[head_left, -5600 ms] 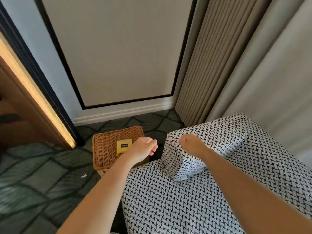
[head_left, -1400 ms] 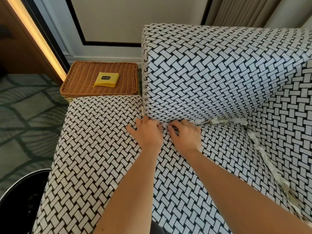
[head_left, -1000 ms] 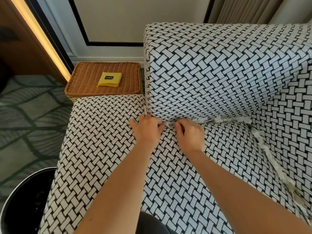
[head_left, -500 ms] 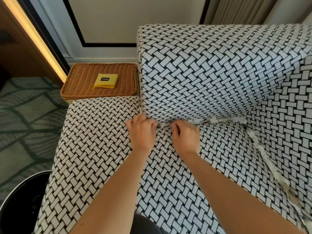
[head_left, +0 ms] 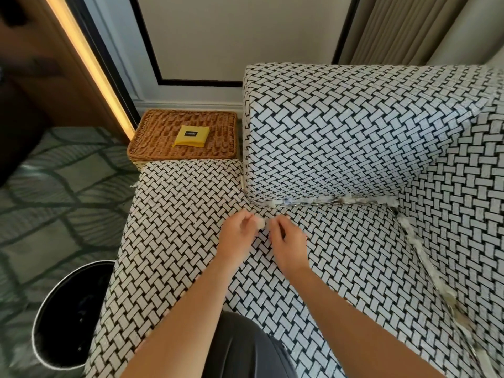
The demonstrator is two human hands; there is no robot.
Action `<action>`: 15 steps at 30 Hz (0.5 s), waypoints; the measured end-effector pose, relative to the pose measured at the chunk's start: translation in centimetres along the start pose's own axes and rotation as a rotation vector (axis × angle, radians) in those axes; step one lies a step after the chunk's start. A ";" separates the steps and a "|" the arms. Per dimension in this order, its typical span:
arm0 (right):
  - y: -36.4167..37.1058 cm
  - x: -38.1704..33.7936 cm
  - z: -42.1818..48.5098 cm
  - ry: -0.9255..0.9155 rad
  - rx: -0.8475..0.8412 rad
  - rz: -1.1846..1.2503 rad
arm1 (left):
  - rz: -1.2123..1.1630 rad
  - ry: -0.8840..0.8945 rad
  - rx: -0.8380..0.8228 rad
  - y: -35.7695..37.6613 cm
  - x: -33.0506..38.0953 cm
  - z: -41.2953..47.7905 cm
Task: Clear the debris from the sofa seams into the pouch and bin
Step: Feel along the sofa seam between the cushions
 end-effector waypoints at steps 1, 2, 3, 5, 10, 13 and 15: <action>0.4 -0.3 -0.2 0.006 -0.019 -0.003 | -0.028 -0.020 -0.006 -0.2 0.0 -0.6; 0.8 -0.6 -0.3 0.009 -0.034 0.000 | -0.038 -0.034 -0.016 -0.3 0.1 -1.1; 1.2 -0.9 -0.5 0.021 -0.048 0.011 | -0.022 -0.036 -0.018 -0.4 0.3 -1.6; 2.3 -1.4 -0.8 0.053 -0.085 0.045 | 0.002 -0.034 0.016 -1.1 0.3 -2.6; 4.4 -3.0 -0.3 0.070 -0.156 -0.017 | -0.076 -0.089 0.140 -2.9 0.3 -4.5; 6.0 -4.6 0.2 0.073 -0.177 0.055 | -0.165 -0.146 0.201 -5.1 -0.1 -5.3; 6.9 -5.5 1.1 0.103 -0.176 0.108 | -0.189 -0.167 0.180 -6.8 -0.8 -5.4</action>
Point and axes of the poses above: each hand's wrist, its own z-axis towards the middle knuckle, its own y-axis out of the palm, x = y × z, the point moved 4 cm from there along z, towards the middle knuckle, and after that the axes turned 10 degrees about -x, right-handed, at the moved point
